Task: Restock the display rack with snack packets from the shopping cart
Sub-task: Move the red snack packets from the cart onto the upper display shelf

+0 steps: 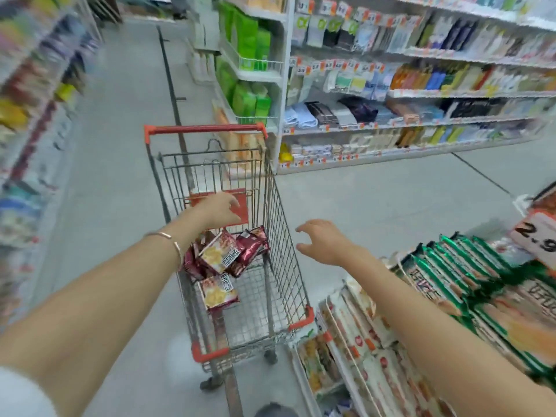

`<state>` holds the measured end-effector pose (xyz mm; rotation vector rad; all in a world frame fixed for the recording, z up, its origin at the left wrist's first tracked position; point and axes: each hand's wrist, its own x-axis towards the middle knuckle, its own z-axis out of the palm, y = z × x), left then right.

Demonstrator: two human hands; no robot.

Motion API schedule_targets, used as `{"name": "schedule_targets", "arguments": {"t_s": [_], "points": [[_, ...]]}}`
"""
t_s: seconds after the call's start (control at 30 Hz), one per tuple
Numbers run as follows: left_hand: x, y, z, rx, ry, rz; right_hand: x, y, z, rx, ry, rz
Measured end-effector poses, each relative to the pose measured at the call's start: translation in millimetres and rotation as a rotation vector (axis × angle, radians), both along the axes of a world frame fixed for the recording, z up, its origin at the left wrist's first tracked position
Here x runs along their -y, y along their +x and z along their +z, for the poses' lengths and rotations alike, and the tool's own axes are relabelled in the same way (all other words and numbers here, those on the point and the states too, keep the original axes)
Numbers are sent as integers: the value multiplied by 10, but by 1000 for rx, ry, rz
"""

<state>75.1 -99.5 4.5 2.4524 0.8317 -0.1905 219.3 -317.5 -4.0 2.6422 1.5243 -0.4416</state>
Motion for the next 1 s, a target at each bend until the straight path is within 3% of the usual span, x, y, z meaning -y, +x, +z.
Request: {"name": "schedule_targets", "arguments": {"t_s": [0.17,0.33,0.47,0.63,0.7,0.83,1.0], "points": [[-338,-41,-803,-136,-62,218,-604,155,-905,-247,-165,-2],[-542,113,-1423,-210,-195,430,-1111,472,-1727,-320,-307,45],[-710,259,-1869,-247,-313,564,-1548,776,-2249,-411,-325,46],[-941,302,-2268,-309,-257,659,-2232,1004,-2761,-548,-293,-68],[-992,282,-2400,-312,-287,662,-2473,1000,-2990,-514,-276,-117],[-1040,277,-2576,-265,-331,652,-2740,965,-3457,-224,-261,-7],[-1042,180,-2739,-223,-426,701,-2867,923,-3839,-166,-281,112]]}}
